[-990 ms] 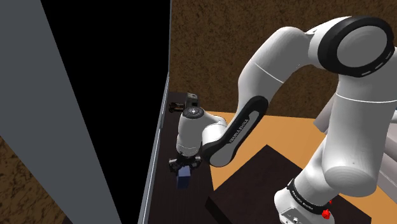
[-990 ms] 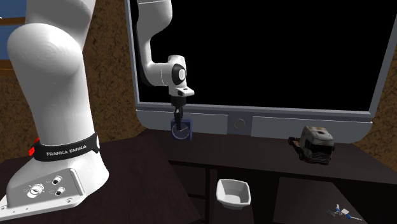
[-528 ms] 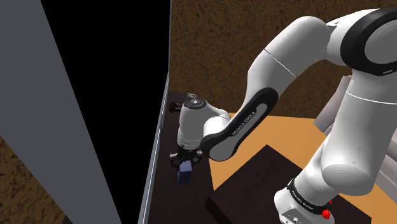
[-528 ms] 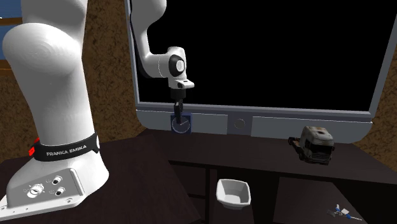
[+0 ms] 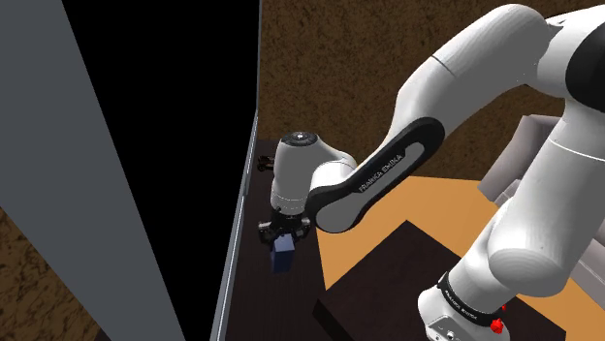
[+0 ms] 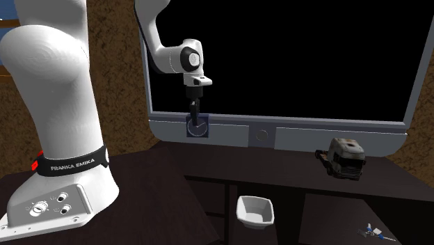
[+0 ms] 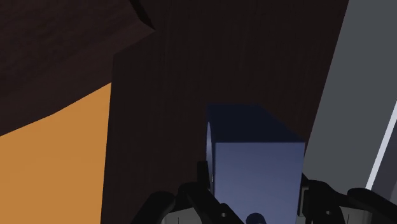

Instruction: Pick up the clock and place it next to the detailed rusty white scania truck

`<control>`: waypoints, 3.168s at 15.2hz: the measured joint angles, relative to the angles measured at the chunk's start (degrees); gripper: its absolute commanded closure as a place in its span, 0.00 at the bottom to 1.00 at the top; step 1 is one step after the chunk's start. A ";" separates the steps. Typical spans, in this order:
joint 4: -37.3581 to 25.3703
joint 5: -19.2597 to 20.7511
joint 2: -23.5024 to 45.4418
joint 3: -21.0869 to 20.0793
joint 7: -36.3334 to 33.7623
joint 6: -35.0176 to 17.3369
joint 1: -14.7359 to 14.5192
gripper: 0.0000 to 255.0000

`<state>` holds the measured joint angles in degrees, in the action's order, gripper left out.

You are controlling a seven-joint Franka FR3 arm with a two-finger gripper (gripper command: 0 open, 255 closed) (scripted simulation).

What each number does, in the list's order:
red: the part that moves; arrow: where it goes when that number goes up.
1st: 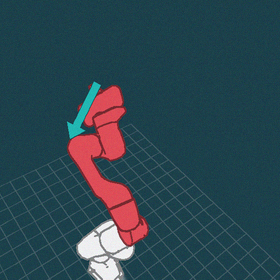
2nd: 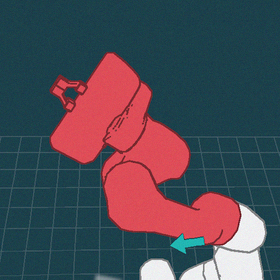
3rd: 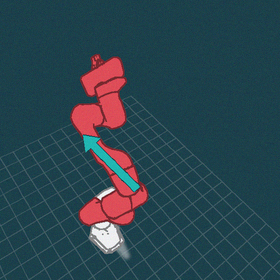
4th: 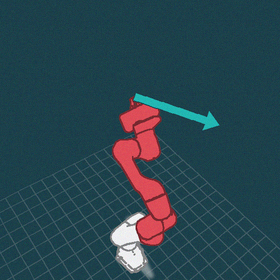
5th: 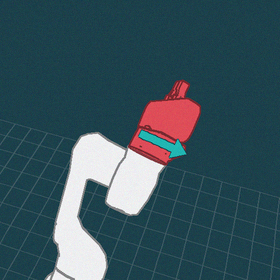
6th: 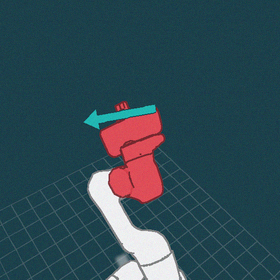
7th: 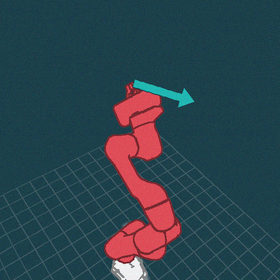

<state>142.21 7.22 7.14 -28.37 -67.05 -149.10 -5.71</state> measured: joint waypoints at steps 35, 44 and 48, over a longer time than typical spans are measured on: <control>-20.65 -3.77 0.45 8.03 20.71 19.63 8.75 1.00; -38.01 -0.75 12.74 12.09 27.91 25.08 12.51 1.00; -48.94 0.46 20.02 13.45 30.24 28.86 13.06 1.00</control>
<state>93.26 7.68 27.16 -14.92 -36.81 -120.23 7.34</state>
